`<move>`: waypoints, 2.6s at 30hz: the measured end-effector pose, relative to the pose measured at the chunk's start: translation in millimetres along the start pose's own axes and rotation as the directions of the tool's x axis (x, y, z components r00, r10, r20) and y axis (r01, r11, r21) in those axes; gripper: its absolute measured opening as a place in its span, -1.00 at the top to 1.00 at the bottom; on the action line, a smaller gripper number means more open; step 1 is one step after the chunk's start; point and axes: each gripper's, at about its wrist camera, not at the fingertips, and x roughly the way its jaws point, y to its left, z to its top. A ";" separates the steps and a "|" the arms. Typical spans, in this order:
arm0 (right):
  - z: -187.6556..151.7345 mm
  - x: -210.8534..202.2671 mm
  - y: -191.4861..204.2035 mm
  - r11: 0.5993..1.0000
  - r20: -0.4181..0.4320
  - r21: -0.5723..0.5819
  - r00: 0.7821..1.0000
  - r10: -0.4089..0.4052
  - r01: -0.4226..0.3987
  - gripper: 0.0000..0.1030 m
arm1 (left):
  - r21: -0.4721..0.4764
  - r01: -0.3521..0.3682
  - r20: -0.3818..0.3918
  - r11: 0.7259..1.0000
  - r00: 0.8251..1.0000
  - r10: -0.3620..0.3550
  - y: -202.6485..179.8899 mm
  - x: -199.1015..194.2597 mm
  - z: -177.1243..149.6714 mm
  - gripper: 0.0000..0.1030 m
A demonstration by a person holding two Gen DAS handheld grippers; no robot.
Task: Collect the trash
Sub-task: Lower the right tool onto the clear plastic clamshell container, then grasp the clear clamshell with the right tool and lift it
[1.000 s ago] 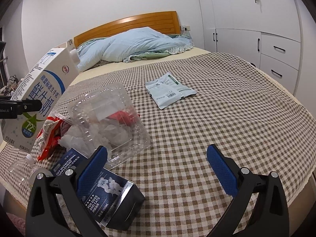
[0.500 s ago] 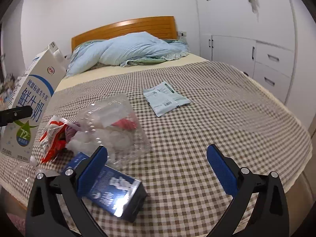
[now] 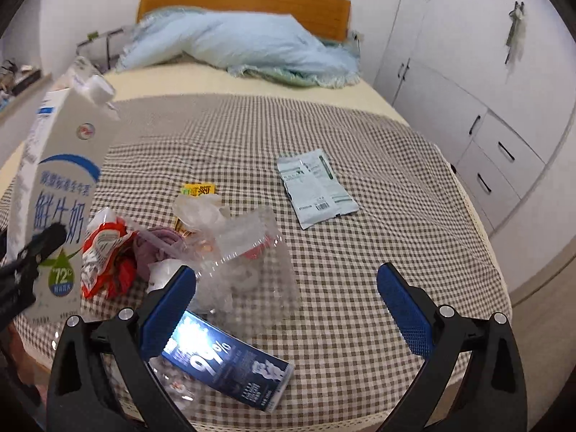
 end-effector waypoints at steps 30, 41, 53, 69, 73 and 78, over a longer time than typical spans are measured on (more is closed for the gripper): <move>57.6 144.0 72.9 0.913 -0.420 0.032 0.834 -0.357 0.407 -0.88 | -0.084 0.051 -0.018 0.995 0.998 -0.052 35.5 46.7 11.3 -0.39; 45.9 152.1 70.8 0.896 -0.464 -0.017 0.790 -0.400 0.444 -0.88 | -0.065 0.084 -0.038 0.994 0.996 -0.086 34.8 52.3 7.8 -0.39; 27.3 131.9 22.9 0.903 -0.517 0.137 0.807 -0.286 0.408 -0.88 | -0.052 0.098 -0.030 0.994 0.995 -0.099 38.5 44.1 6.8 -0.39; -12.9 119.5 -32.6 0.822 -0.516 0.483 0.856 -0.009 0.300 -0.27 | -0.021 0.105 -0.030 0.994 0.994 -0.105 28.9 44.9 5.9 -0.39; -16.5 114.6 -36.9 0.827 -0.509 0.481 0.861 -0.007 0.291 -0.26 | -0.009 0.109 -0.031 0.994 0.994 -0.109 24.7 45.2 4.1 -0.39; -22.7 105.5 -46.2 0.816 -0.486 0.499 0.874 -0.017 0.293 -0.25 | -0.011 0.121 -0.028 0.993 0.992 -0.122 23.4 43.6 4.8 -0.39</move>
